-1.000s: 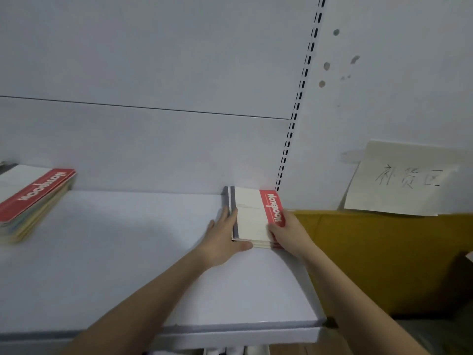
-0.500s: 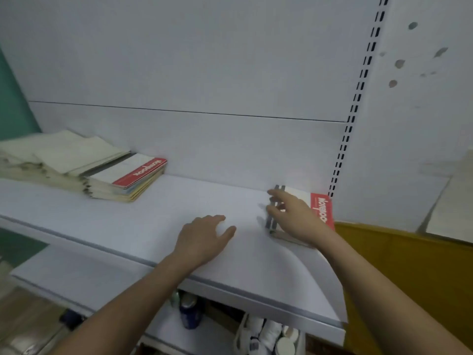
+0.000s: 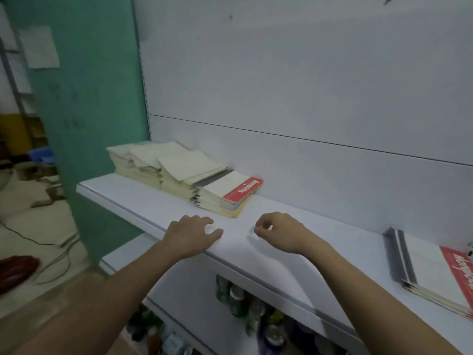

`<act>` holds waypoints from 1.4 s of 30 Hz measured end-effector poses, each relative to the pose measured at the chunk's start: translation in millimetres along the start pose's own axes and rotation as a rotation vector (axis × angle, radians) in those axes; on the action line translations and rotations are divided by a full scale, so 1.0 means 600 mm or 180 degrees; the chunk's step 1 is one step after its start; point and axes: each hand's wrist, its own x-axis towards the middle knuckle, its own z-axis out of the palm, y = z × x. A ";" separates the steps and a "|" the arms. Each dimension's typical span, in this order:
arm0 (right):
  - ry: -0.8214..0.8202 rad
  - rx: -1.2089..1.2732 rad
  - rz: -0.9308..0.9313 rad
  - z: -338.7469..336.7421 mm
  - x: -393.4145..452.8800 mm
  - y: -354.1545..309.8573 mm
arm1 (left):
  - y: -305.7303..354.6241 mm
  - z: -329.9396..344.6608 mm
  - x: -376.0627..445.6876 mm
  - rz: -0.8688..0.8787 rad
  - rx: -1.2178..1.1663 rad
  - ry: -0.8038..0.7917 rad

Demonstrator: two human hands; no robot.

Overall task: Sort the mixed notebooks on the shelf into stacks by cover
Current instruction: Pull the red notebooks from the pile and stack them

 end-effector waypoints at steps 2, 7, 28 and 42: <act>-0.0029 0.0019 0.0039 0.028 0.042 -0.055 | -0.058 -0.017 0.022 0.0055 -0.0009 0.0023; 0.0118 -0.0032 0.0118 0.078 0.128 -0.154 | -0.155 -0.058 0.080 0.0301 -0.0134 0.0197; 0.0329 -0.0934 0.0579 0.129 0.366 -0.109 | -0.197 -0.060 0.379 0.1566 -0.0540 0.0329; 0.1684 0.0674 0.0399 0.098 0.357 -0.243 | -0.197 -0.127 0.454 0.0434 -0.4293 -0.2437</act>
